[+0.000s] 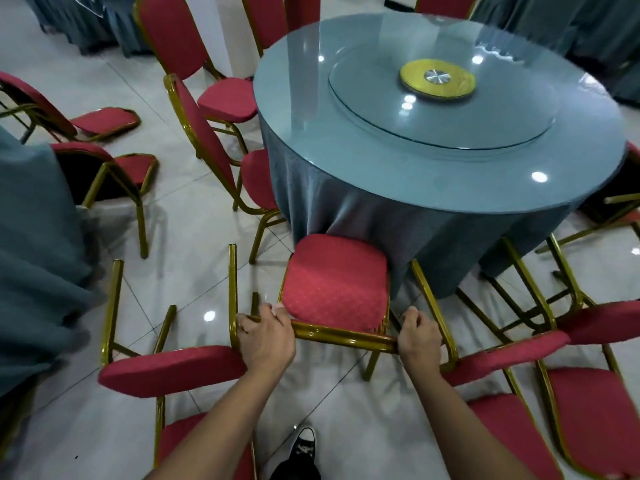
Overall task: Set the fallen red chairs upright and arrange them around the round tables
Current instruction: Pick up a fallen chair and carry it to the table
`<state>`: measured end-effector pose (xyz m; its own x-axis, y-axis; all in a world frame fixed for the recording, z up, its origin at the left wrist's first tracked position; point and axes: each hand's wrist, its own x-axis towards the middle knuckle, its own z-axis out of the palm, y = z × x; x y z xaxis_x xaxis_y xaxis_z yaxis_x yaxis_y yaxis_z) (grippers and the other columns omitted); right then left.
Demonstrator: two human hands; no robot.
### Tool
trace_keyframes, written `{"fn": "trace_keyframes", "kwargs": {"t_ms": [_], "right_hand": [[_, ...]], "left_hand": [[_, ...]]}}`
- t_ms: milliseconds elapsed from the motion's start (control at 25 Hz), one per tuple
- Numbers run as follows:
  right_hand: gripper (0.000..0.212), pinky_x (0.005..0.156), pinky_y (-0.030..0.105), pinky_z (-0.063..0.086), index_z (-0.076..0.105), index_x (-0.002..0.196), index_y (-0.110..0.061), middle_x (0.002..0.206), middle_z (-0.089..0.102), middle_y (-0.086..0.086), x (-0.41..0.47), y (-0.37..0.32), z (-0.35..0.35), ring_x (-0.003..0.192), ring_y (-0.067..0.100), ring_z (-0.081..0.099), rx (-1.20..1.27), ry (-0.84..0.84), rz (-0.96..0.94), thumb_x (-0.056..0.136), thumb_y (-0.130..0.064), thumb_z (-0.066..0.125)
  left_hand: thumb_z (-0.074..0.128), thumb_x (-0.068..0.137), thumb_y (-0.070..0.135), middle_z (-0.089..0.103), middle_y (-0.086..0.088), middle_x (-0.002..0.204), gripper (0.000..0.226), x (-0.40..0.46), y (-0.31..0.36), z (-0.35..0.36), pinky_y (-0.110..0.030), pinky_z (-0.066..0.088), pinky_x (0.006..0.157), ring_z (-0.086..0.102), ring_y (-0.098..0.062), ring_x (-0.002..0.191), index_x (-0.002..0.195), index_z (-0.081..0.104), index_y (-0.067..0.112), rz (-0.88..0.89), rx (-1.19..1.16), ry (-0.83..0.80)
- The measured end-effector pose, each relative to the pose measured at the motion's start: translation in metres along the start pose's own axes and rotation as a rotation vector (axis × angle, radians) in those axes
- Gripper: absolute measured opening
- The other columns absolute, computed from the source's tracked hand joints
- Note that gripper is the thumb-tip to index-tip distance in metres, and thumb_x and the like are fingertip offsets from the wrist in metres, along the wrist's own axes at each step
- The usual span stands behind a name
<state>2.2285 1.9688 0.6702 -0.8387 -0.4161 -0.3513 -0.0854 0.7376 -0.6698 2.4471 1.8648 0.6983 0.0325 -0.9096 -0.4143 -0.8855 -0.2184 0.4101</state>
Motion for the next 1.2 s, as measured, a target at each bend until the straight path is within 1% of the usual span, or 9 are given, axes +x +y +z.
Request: {"fn": "trace_keyframes", "kwargs": {"t_ms": [80,120,240,360,480,640,840,960,1200], "right_hand": [[0.037,0.089,0.040,0.043,0.062,0.109,-0.014,0.107,0.058,0.013,0.003,0.000,-0.004,0.100,0.026,0.054,-0.018,-0.021,-0.034,0.106,-0.038,0.033],[0.032,0.082,0.037,0.043,0.061,0.105,-0.015,0.106,0.058,0.012,0.002,0.003,-0.008,0.095,0.023,0.054,-0.029,-0.033,-0.064,0.106,-0.035,0.035],[0.017,0.063,0.022,0.038,0.058,0.104,-0.024,0.107,0.057,0.004,-0.003,0.014,-0.028,0.084,0.008,0.053,-0.049,-0.038,-0.135,0.104,-0.031,0.043],[0.012,0.070,0.023,0.043,0.059,0.108,-0.029,0.107,0.056,-0.005,-0.004,0.035,-0.063,0.088,0.004,0.055,0.002,-0.007,-0.209,0.101,-0.028,0.050],[0.015,0.078,0.025,0.047,0.062,0.112,-0.026,0.104,0.057,-0.007,-0.003,0.070,-0.122,0.090,0.006,0.056,0.039,0.038,-0.279,0.100,-0.024,0.053],[0.019,0.088,0.037,0.052,0.063,0.114,-0.021,0.107,0.063,-0.002,-0.007,0.145,-0.219,0.098,0.015,0.059,0.096,0.072,-0.310,0.097,-0.018,0.055],[0.018,0.087,0.037,0.050,0.066,0.111,-0.016,0.104,0.063,0.004,-0.008,0.242,-0.322,0.096,0.019,0.060,0.083,0.156,-0.279,0.096,-0.014,0.055],[0.021,0.090,0.034,0.049,0.066,0.114,-0.017,0.108,0.064,0.000,0.003,0.285,-0.362,0.099,0.016,0.060,0.072,0.177,-0.227,0.095,-0.014,0.056],[0.019,0.089,0.037,0.053,0.064,0.115,-0.022,0.109,0.062,-0.002,0.064,0.350,-0.418,0.097,0.014,0.061,-0.011,0.155,-0.161,0.098,-0.019,0.057]], "left_hand": [[0.020,0.105,0.045,0.028,-0.022,0.156,0.050,0.003,0.006,-0.004,-0.055,0.021,0.119,0.022,-0.042,0.145,0.136,0.049,0.019,0.055,0.236,0.080],[0.022,0.104,0.045,0.036,-0.018,0.153,0.049,-0.001,0.012,-0.003,-0.052,0.023,0.117,0.026,-0.039,0.143,0.133,0.051,0.019,0.144,0.289,0.104],[0.028,0.103,0.045,0.054,-0.004,0.133,0.037,-0.031,0.044,0.014,-0.043,0.035,0.108,0.045,-0.025,0.125,0.122,0.052,0.024,0.488,0.268,0.022],[0.034,0.102,0.045,0.056,0.004,0.122,0.027,-0.074,0.078,0.041,-0.041,0.036,0.104,0.048,-0.020,0.116,0.117,0.052,0.030,0.651,0.275,-0.028],[0.036,0.102,0.042,0.057,0.004,0.118,0.024,-0.123,0.110,0.073,-0.040,0.038,0.100,0.048,-0.020,0.111,0.115,0.052,0.031,0.711,0.257,-0.079],[0.041,0.100,0.038,0.057,0.005,0.117,0.020,-0.211,0.149,0.132,-0.038,0.037,0.096,0.048,-0.021,0.109,0.115,0.054,0.031,0.806,0.205,-0.100],[0.044,0.098,0.038,0.057,0.003,0.115,0.020,-0.316,0.185,0.212,-0.039,0.038,0.095,0.049,-0.024,0.108,0.112,0.056,0.030,0.894,0.194,-0.154],[0.046,0.098,0.036,0.057,0.004,0.113,0.021,-0.355,0.202,0.251,-0.037,0.038,0.095,0.049,-0.022,0.106,0.115,0.057,0.030,0.926,0.132,-0.198],[0.044,0.098,0.034,0.058,0.003,0.117,0.023,-0.387,0.252,0.342,-0.042,0.039,0.100,0.049,-0.023,0.109,0.117,0.057,0.029,0.865,0.093,-0.268]]}}
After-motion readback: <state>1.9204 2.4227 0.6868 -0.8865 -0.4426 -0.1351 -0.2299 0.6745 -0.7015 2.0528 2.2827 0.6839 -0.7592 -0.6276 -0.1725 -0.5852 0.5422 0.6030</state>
